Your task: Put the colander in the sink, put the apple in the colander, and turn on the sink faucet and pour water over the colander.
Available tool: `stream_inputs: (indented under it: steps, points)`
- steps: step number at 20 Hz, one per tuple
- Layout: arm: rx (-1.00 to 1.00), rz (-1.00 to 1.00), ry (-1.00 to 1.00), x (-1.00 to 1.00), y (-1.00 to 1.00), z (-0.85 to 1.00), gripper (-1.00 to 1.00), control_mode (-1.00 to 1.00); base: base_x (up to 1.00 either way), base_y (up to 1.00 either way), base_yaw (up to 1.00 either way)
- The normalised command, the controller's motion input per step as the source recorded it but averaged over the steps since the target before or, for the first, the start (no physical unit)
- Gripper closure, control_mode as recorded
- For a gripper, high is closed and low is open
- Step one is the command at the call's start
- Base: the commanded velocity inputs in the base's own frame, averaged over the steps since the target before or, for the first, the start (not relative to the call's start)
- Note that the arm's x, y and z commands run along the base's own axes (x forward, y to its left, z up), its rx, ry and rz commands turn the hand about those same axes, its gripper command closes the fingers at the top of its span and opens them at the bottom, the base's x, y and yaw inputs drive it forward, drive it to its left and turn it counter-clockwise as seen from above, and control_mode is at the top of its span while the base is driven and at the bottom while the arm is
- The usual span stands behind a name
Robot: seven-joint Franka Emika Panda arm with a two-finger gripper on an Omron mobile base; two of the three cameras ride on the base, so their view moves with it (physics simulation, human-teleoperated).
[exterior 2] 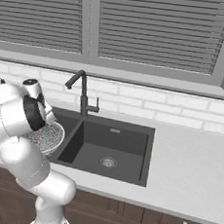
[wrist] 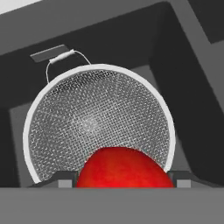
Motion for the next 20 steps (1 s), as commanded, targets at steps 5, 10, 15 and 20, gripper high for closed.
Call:
stream_inputs:
  steps: [5, 10, 15, 20]
  points:
    - [-0.13, 0.00, 0.00, 0.13, 0.33, -0.41, 1.00, -1.00, 0.00, 0.00, 0.00]
    - [-0.17, -0.02, 0.01, 0.05, 0.26, -0.40, 1.00, -1.00, 0.00, 0.00, 0.00]
    - [-0.05, -0.04, 0.02, 0.08, 0.03, -0.54, 1.00, -1.00, 0.00, 0.00, 0.00]
    - [0.00, -0.02, 0.07, 0.10, 0.00, -0.36, 1.00, -1.00, 0.00, 0.00, 0.00]
